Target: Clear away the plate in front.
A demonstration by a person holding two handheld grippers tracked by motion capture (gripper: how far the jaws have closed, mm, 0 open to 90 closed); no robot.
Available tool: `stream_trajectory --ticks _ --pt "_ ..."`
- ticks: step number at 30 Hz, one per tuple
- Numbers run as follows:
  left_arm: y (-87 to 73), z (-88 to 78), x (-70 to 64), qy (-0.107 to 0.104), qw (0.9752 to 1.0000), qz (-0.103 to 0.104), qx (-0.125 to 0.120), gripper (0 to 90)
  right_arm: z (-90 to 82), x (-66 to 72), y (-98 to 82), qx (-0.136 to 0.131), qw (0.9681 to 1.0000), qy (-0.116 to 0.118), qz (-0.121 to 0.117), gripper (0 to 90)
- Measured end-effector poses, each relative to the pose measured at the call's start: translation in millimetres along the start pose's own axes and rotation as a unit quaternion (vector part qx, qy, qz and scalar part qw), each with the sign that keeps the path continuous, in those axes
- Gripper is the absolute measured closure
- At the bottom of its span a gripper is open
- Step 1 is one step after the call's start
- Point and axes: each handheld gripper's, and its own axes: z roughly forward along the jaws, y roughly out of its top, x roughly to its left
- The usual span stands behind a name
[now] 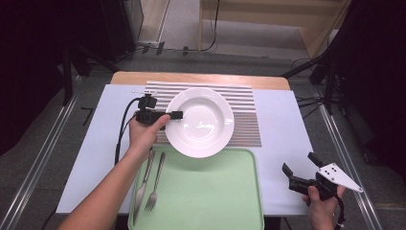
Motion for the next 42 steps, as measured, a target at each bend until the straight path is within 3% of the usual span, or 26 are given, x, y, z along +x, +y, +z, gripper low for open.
stream_trajectory --ticks 7,29,42 --pt "-11.2 -6.2 -7.4 -0.009 0.9999 0.009 -0.002 81.8 -0.6 0.5 0.2 0.0 1.0 0.001 -0.001 0.0" --pt "-48.4 -29.7 -16.9 -0.026 0.9996 0.009 0.0 81.8 -1.2 2.2 0.6 0.001 1.0 0.001 0.002 0.0" --pt "-70.1 -33.8 -24.1 -0.041 0.9991 0.009 0.009 81.7 -1.8 2.7 1.0 0.001 1.0 -0.001 -0.002 0.0"
